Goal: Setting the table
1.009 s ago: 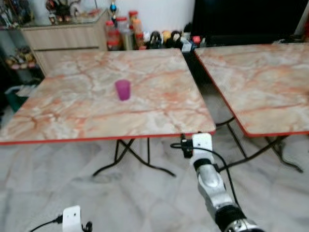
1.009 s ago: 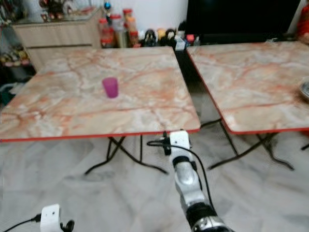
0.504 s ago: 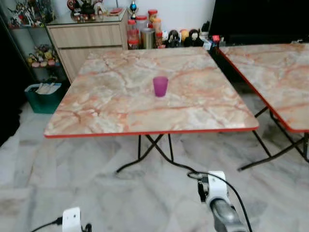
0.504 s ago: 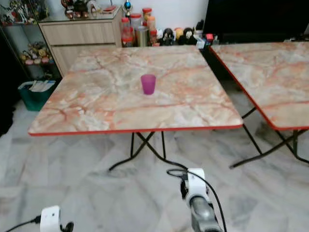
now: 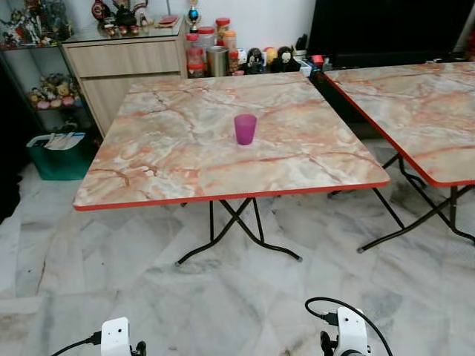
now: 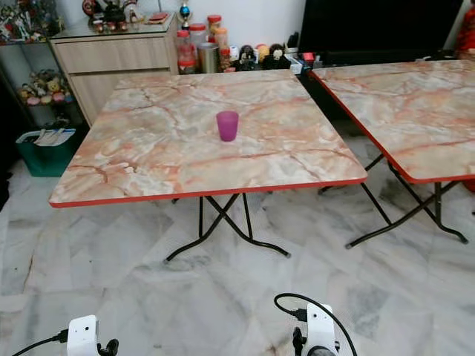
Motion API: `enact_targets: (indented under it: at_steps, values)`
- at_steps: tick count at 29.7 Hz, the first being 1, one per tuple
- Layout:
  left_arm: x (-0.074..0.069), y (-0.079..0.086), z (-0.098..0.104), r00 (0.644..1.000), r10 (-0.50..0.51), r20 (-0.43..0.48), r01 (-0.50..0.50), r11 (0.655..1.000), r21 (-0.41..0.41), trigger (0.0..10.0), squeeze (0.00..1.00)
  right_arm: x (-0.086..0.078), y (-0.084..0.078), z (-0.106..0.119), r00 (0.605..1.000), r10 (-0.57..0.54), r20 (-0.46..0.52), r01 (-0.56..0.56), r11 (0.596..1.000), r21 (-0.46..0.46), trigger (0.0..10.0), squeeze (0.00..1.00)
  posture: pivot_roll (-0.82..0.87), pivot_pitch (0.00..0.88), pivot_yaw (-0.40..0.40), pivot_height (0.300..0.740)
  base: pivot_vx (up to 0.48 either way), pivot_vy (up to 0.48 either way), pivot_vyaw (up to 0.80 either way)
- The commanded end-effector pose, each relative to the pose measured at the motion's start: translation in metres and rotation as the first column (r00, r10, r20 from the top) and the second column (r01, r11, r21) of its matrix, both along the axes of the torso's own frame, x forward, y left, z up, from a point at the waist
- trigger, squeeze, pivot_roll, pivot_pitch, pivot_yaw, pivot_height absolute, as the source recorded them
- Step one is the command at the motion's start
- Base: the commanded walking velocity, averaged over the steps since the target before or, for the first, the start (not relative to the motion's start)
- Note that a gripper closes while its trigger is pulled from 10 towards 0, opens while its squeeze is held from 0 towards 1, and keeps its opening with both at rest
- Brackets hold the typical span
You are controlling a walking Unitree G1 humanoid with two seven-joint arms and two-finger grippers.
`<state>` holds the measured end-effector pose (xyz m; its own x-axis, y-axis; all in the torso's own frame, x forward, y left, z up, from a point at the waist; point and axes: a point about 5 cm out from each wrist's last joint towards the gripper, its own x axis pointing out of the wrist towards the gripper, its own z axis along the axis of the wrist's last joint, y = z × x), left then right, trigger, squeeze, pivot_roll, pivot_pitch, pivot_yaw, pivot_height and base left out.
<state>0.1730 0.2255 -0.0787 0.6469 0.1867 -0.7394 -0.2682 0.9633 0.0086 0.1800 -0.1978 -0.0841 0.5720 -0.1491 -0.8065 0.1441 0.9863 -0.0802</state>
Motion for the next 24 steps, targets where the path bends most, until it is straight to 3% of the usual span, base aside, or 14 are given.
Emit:
enact_targets:
  at_steps: [1,8,12,24]
  values:
    - [0.0012,0.0003,0.0008,1.0,-0.007,0.006,0.007,1.0,0.0,10.0,0.0,0.0073,0.003,0.0032,1.0,-0.003,0.024,0.003,1.0,0.015,10.0,0.0,0.12,0.0,0.047,0.74,0.0,0.0,0.0]
    - [0.0,0.0027,0.0007,1.0,-0.006,0.0,0.006,1.0,0.007,10.0,0.0,0.01,0.0053,0.004,1.0,0.013,0.021,-0.013,1.0,0.006,10.0,0.0,0.12,0.0,0.046,0.74,0.208,0.0,0.0]
    - [-0.0003,0.0031,0.0007,1.0,-0.006,-0.001,0.006,1.0,0.009,10.0,0.0,0.0082,0.0056,0.0031,1.0,0.01,0.014,-0.01,1.0,0.005,10.0,0.0,0.13,0.0,0.047,0.74,0.321,0.0,0.8]
    - [-0.0006,0.0006,0.0,1.0,-0.005,0.001,0.005,1.0,0.001,10.0,0.0,0.0015,0.002,0.0004,0.999,-0.032,0.006,0.032,0.999,0.017,10.0,0.0,0.12,0.0,0.047,0.74,0.328,0.0,0.0]
